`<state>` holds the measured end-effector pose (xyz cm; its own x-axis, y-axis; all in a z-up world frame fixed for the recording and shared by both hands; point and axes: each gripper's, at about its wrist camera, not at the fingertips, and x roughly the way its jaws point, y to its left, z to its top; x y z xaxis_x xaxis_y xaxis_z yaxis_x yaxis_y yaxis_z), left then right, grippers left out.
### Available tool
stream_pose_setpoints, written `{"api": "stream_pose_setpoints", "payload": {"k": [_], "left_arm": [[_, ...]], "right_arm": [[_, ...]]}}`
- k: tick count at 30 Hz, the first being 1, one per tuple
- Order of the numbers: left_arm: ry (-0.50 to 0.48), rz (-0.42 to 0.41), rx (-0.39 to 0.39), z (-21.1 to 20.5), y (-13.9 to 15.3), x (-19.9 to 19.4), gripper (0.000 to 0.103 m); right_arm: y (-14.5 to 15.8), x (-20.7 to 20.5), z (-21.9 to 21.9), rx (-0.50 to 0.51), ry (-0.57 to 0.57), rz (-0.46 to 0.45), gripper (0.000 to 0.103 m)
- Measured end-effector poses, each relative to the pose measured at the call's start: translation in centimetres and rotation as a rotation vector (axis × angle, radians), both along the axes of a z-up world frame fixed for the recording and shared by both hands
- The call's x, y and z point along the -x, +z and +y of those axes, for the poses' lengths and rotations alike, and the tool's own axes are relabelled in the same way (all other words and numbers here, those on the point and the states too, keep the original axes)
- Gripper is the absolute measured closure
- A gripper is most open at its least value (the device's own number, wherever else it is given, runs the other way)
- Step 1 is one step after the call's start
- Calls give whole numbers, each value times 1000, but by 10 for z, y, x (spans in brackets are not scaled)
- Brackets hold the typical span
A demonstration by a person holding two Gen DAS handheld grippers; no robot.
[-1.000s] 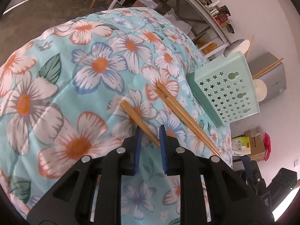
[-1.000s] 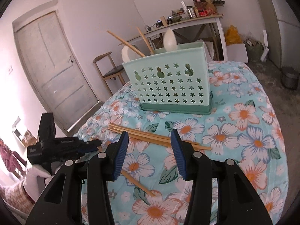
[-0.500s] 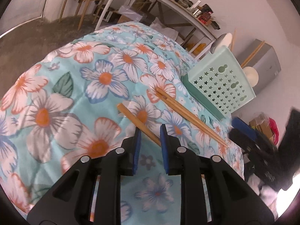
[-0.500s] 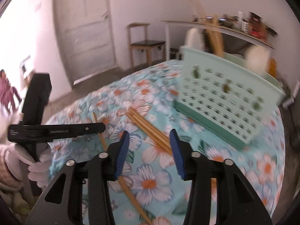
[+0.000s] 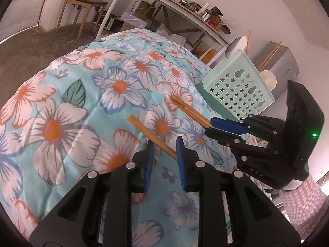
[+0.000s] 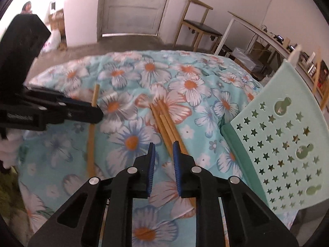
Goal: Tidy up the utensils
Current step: 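Close the right tool on one chopstick next to the left tool and lift it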
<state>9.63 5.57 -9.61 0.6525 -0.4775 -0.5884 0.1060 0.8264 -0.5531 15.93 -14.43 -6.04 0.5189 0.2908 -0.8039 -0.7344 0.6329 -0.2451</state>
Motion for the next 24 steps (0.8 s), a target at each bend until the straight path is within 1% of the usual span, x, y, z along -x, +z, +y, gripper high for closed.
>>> {"api": "stream_pose_setpoints", "payload": {"k": [5,10,14,22,24], "left_arm": [[-2,-6,-10,-1,0,-1,82],[-1,-7,-11,-2,0,-1,81],[-2,-7,-11,-2,0,-1,81],[-1,-7,-10,-2,0,-1,81],[0,-9,-12,-3,0,-1,81]], "right_arm": [[-8,0,12,63,45,-49,90],[-13,2,19,102,59,-95,91],[-14,1,22,98,48,-105,94],[-16,-7,36,101,46,-127,94],[-15,-9,37,86,41,-120,94]]}}
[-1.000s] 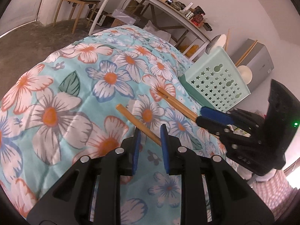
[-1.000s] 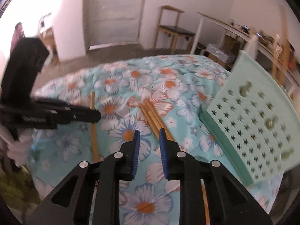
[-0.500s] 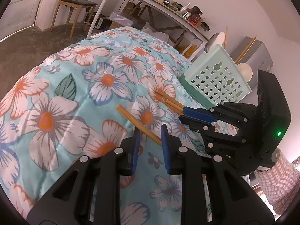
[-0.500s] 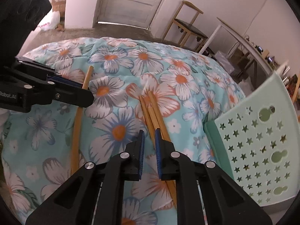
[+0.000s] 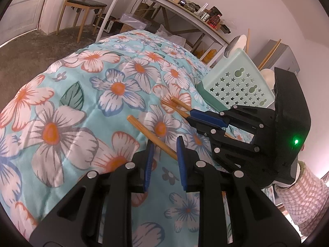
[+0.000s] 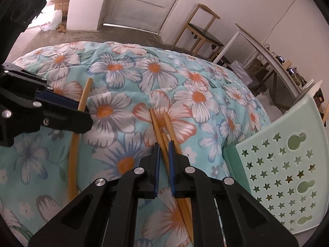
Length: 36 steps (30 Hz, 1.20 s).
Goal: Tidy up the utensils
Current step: 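Close the right tool on one chopstick next to the left tool and lift it, then raise the chopstick in the right tool up toward the holder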
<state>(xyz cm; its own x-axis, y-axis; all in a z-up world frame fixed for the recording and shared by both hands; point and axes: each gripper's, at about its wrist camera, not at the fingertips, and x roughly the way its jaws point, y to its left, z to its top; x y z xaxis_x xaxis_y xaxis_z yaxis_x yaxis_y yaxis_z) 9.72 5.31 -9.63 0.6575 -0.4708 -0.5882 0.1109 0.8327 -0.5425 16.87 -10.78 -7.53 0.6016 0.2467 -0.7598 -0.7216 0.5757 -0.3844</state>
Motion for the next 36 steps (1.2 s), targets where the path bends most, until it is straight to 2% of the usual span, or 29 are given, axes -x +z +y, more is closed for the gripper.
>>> {"api": "stream_pose_setpoints", "payload": {"k": [9,16,18,24,32,36], "left_arm": [[-1,0,0,0,0,0,81],[-1,0,0,1,-1,0,81],[0,1,-1,0,0,-1,81],[1,-1,-1,0,-1,-1,81],[-1,-1,1,1,-1,-1,81],[0,-1,1,1,-1,-1,81]], "right_arm": [[32,-13,-24,-196,-78,64,97],[67,-15,-55,-421,-160,113,97],[73,-16,-59,-448,-168,123,97],[69,-13,-53,-414,-140,172,97],[15,-30,-29,-262,-110,353,97],[4,-38,-26,-245,-101,411,95]]}}
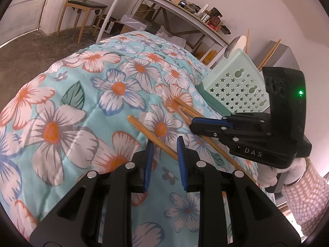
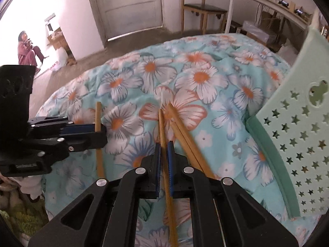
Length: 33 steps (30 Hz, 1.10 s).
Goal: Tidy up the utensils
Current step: 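Raise the chopstick in the right tool up toward the holder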
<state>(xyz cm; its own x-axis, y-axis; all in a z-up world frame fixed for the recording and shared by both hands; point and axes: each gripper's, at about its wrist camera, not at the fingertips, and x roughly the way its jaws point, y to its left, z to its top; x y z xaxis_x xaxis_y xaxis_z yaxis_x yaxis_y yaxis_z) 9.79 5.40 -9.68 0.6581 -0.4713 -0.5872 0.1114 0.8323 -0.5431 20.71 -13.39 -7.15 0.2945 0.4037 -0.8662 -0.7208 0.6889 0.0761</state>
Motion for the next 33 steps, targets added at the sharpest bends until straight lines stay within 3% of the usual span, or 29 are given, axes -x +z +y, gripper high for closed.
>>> {"api": "stream_pose_setpoints", "payload": {"k": [13,20,24,33], "left_arm": [[1,-2,0,1,0,-1,81],[1,-3,-1,0,-1,0,81],[1,-4,-1,1,0,1,81],[3,-5,-3,2,0,0,81]], "right_arm": [[-3,-22,15,8,31,61,95],[-3,-29,27,4,30,39,96],[16,-23,25,-31,16,-37,97],[126,3,-29,-263,-171,-333,97]]}}
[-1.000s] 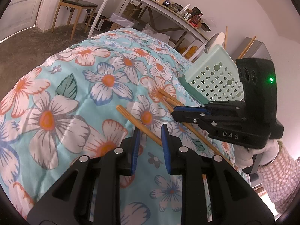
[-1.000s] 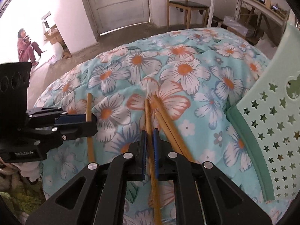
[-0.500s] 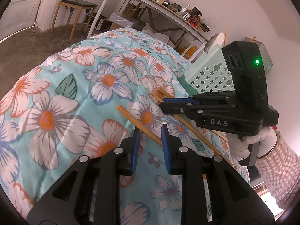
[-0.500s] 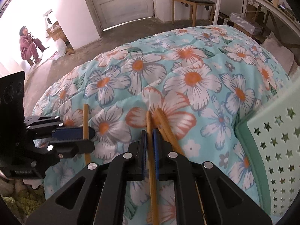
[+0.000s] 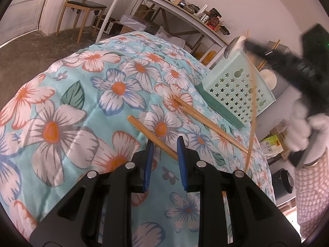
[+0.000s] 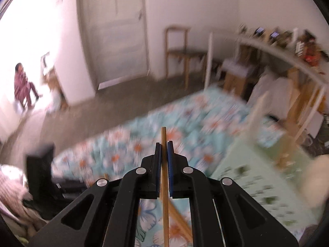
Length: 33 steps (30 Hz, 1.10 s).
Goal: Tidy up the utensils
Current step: 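Raise the chopstick in the right tool up toward the holder, then lower the right tool's chopstick into the holder while the left tool lifts a chopstick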
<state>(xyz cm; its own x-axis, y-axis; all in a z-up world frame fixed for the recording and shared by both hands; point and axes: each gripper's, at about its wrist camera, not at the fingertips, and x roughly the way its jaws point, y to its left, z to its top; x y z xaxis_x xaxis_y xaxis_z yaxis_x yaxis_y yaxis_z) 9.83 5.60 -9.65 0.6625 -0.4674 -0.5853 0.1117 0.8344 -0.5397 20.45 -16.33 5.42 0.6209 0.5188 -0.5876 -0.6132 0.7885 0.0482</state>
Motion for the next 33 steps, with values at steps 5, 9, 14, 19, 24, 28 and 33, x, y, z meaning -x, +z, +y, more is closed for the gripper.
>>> {"api": "stream_pose_setpoints", "payload": {"k": [5,9,14,19,24,28,33], "left_arm": [[3,-2,-6,-1,1,1,81],[3,0,-5,-1,2,1,81],[-2,-31,16,0,18,2,84],[-2,-92,58,3,44,7,89],[-5,-139,98,8,68,6,93],[-12,-174,119,8,86,7,95],[-30,-235,128,8,114,6,98]], "right_arm": [[20,23,-34,-138,-106,-91,97],[7,37,-49,-176,-164,-102,97],[11,51,-65,-215,-214,-126,97],[17,70,-80,-240,-241,-154,97],[23,85,-99,-291,-273,-192,97],[27,96,-111,-323,-300,-222,97],[33,110,-126,-372,-341,-259,97]]}}
